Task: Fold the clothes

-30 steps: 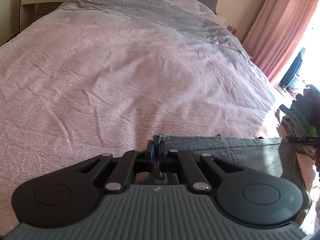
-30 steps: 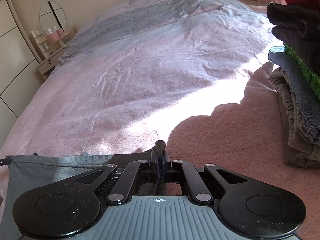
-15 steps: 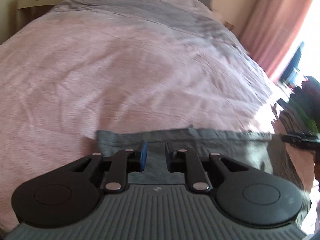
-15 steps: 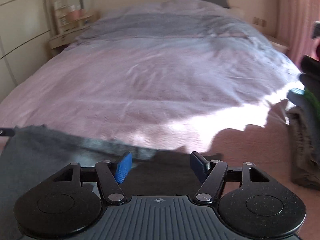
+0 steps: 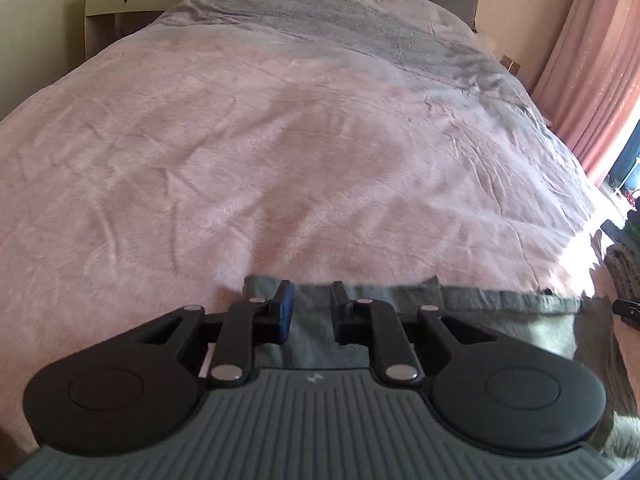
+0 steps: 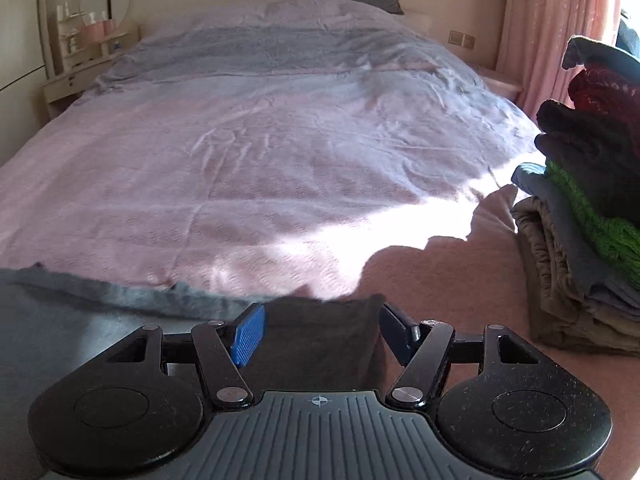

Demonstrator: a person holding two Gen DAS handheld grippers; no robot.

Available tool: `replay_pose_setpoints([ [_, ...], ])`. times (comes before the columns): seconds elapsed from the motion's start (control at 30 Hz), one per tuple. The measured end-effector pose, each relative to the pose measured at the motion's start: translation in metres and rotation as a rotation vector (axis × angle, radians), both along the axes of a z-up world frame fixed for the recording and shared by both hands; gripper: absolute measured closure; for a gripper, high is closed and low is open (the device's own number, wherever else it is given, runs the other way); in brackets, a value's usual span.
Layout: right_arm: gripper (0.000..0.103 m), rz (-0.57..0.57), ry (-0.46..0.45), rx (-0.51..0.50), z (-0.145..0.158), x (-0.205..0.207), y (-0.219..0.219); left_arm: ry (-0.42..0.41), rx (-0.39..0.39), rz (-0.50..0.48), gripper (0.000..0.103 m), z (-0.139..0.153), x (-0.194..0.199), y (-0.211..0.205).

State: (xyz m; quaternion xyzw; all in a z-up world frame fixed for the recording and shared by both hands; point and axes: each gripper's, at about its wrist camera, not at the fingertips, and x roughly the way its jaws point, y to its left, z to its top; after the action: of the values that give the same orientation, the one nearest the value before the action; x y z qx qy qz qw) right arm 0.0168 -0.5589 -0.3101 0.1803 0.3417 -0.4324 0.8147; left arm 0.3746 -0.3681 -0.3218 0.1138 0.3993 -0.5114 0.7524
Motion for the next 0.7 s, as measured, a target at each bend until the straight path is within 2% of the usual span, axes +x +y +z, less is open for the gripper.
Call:
replay_pose_setpoints([
  [0.1,0.036,0.093,0.0,0.048,0.008,0.003,0.059,0.041,0.017,-0.105,0.089,0.008,-0.055,0.034],
  [0.17,0.036,0.16,0.022,0.086,0.0,0.007,0.1,0.055,0.039,-0.185,0.088,0.006,-0.097,0.055],
  [0.23,0.036,0.175,0.091,0.1,-0.015,0.003,0.126,0.037,0.09,-0.222,0.086,-0.005,-0.125,0.078],
  [0.33,0.036,0.108,0.189,0.132,-0.036,-0.028,0.144,0.011,0.159,-0.156,0.09,-0.02,-0.13,0.123],
  [0.37,0.036,0.072,0.194,0.151,-0.039,-0.047,0.145,0.013,0.17,-0.125,0.093,-0.02,-0.124,0.138],
  [0.47,0.036,-0.036,0.21,0.195,-0.032,-0.089,0.142,-0.002,0.241,-0.043,0.094,-0.015,-0.103,0.172],
  [0.57,0.036,-0.101,0.198,0.159,-0.009,-0.1,0.146,0.005,0.203,0.015,0.093,0.008,-0.092,0.184],
  [0.7,0.036,-0.05,0.06,0.13,0.01,-0.066,0.162,0.034,0.091,-0.017,0.09,0.024,-0.111,0.16],
])
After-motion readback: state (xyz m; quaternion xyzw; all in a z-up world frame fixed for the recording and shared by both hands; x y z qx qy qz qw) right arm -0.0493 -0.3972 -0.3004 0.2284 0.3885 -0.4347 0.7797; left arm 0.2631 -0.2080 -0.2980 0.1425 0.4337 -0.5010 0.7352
